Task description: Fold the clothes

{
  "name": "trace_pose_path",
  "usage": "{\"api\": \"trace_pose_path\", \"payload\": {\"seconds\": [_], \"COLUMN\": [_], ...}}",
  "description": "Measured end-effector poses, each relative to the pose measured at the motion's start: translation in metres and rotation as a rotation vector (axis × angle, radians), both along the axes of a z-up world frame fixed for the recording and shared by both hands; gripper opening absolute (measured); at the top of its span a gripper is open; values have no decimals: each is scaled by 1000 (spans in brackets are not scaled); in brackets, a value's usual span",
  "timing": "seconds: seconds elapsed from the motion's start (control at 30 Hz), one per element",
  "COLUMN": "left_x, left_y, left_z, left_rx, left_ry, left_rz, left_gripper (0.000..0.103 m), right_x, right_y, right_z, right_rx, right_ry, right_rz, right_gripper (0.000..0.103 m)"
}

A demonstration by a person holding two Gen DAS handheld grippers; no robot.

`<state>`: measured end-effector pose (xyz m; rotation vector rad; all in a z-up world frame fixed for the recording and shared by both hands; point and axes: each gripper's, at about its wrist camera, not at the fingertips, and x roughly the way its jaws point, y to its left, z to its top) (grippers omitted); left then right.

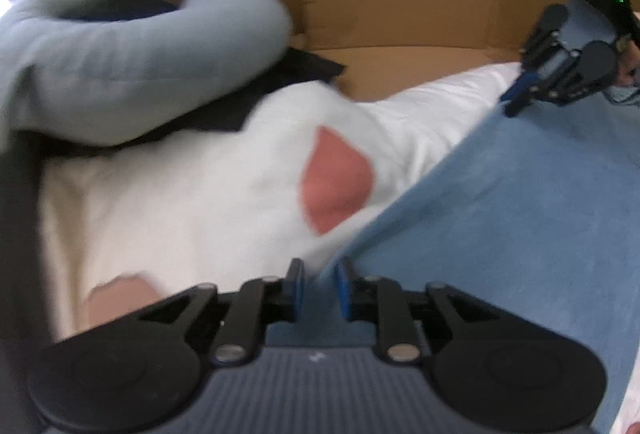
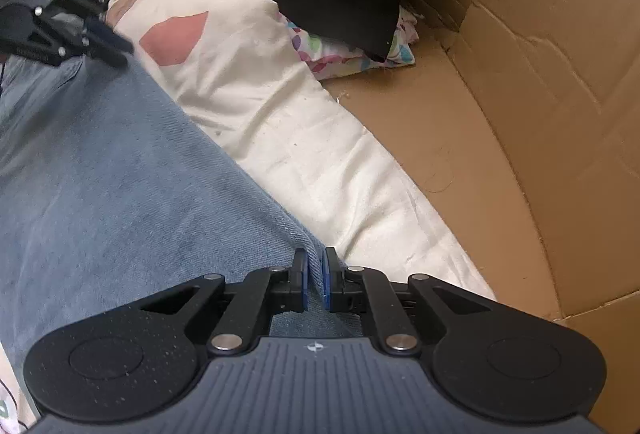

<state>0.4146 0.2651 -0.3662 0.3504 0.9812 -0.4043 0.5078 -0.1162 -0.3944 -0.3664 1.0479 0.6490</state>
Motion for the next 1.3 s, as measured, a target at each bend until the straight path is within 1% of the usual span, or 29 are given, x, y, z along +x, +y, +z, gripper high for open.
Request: {"api": "trace_pose_path", "payload": {"seconds": [0.1, 0.27, 0.43, 0.5, 0.57, 0.67, 0.73, 0.83, 0.9, 1.0, 1.07, 1.13, 1.17, 1.2, 1.23, 1.27, 1.3], "left_x": [-15, -43, -58, -57, -54, -46, -40, -34, -31, -35, -37, -40, -40, -42, -42, -43, -44], "left_y": [26, 66, 100, 111, 119, 124, 127, 124, 122, 120, 118, 114, 112, 109, 106, 103, 100], "left_z": [6, 9, 2, -2, -7, -16, -22, -21, -17, -5, 1, 6, 9, 11, 13, 15, 17], "left_rx": [2, 39, 105, 104, 114, 154, 160, 192, 208, 178, 155, 138, 130, 121, 113, 107, 100], "left_ry": [6, 8, 5, 12, 28, 32, 38, 32, 23, -4, -16, -28, -34, -42, -51, -59, -68], "left_rz": [85, 244, 410, 448, 472, 495, 511, 524, 533, 542, 544, 540, 538, 533, 527, 520, 512], "left_gripper": [20, 20, 20, 15, 10, 10, 8, 5, 5, 6, 7, 7, 7, 7, 8, 9, 10], "right_x": [-2, -2, -3, -3, -3, 1, 5, 10, 14, 9, 3, -3, -6, -9, -12, -17, -21], "right_y": [0, 0, 2, 2, 5, 10, 11, 14, 13, 3, -10, -26, -34, -42, -51, -58, -63], "right_z": [2, 2, 3, 3, 2, 0, -2, -6, -3, 16, 28, 33, 34, 35, 35, 35, 33], "right_rx": [-8, -19, -23, -26, -42, -62, -66, -81, -72, -31, -41, -64, -80, -98, -110, -110, -113], "right_ry": [-8, -10, -14, -19, -22, -17, -11, -24, -27, -66, -89, -87, -83, -76, -70, -67, -65], "right_rz": [10, 17, 18, 21, 27, 29, 21, 5, -30, -48, -59, -78, -91, -108, -125, -138, -145], "right_gripper": [5, 5, 5, 5, 4, 3, 3, 4, 5, 6, 6, 6, 8, 21, 28, 39, 39]}}
